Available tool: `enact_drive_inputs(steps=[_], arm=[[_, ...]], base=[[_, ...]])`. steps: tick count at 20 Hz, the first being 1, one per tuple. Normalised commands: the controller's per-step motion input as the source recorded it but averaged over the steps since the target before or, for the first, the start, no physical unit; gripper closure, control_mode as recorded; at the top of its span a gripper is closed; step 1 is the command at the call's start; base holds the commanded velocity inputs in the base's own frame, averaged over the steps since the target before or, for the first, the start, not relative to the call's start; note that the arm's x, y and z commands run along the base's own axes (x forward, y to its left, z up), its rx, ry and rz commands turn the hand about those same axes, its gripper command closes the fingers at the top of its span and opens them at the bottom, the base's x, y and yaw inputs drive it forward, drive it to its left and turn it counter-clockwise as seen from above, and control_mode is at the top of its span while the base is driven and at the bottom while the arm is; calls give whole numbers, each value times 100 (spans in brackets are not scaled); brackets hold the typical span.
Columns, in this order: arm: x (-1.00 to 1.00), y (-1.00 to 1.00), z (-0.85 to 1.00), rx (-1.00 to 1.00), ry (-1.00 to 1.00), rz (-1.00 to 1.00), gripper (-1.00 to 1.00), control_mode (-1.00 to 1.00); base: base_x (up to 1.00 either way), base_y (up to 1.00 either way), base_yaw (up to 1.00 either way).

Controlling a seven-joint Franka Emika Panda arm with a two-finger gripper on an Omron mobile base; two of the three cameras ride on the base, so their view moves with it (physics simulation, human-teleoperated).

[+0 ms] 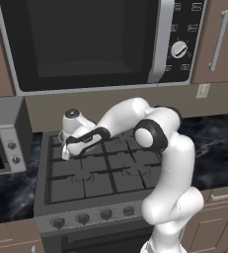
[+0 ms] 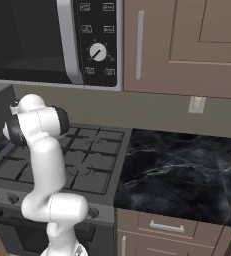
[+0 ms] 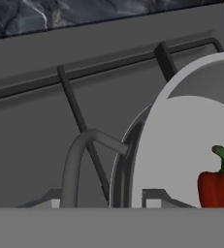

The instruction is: Turn on the sink faucet. Then move the bell pepper from the counter to the sink. Turn off the sink. Move the vegetable from the sink to the pot next to the stove. Finally move the pot to the rear left burner.

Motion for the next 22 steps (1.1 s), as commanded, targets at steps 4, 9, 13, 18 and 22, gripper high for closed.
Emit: enact_drive_inputs(steps=[4, 9, 13, 18, 22], arm=[[29, 14, -27, 0, 0, 0, 100, -100], [32, 15, -26, 0, 1, 0, 100, -100], [18, 11, -17, 0, 0, 0, 100, -100], [-1, 1, -9, 0, 0, 0, -100, -100], [-6, 0, 0, 0, -1, 0, -100, -100]], base=[[0, 0, 0], [0, 0, 0], [0, 0, 0], [0, 0, 0], [0, 0, 0]])
